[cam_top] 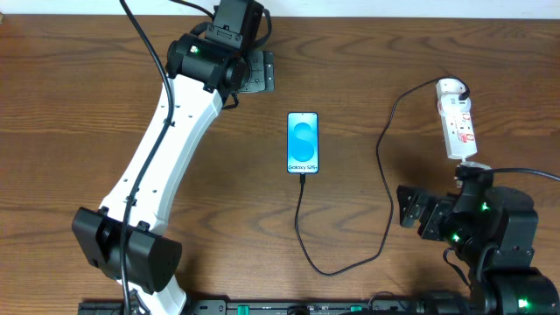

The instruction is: Plug charger to phone and switch on socket

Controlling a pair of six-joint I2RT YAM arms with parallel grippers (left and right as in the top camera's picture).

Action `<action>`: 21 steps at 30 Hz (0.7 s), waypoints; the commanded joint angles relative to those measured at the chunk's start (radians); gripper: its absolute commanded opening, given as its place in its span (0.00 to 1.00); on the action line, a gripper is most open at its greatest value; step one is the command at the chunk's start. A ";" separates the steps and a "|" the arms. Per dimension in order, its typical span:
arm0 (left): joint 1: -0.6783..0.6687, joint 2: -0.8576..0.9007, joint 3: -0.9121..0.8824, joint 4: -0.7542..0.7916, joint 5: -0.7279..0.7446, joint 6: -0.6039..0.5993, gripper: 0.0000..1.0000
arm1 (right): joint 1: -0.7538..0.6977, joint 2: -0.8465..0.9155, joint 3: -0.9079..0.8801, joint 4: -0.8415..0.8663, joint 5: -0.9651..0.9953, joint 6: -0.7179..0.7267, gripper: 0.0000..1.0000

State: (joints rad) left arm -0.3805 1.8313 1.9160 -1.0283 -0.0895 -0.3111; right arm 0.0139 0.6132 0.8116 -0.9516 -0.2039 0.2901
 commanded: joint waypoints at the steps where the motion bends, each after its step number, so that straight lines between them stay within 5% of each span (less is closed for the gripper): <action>1: 0.004 0.005 -0.001 -0.003 -0.020 -0.001 0.87 | 0.040 -0.049 -0.037 0.029 0.011 -0.169 0.99; 13: 0.004 0.005 -0.001 -0.003 -0.020 -0.001 0.87 | 0.051 -0.373 -0.434 0.515 0.010 -0.340 0.99; 21: 0.004 0.005 -0.001 -0.003 -0.020 -0.001 0.87 | 0.012 -0.515 -0.580 0.657 0.010 -0.375 0.99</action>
State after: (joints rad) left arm -0.3805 1.8313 1.9160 -1.0283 -0.0895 -0.3111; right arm 0.0498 0.1394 0.2691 -0.3309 -0.2016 -0.0486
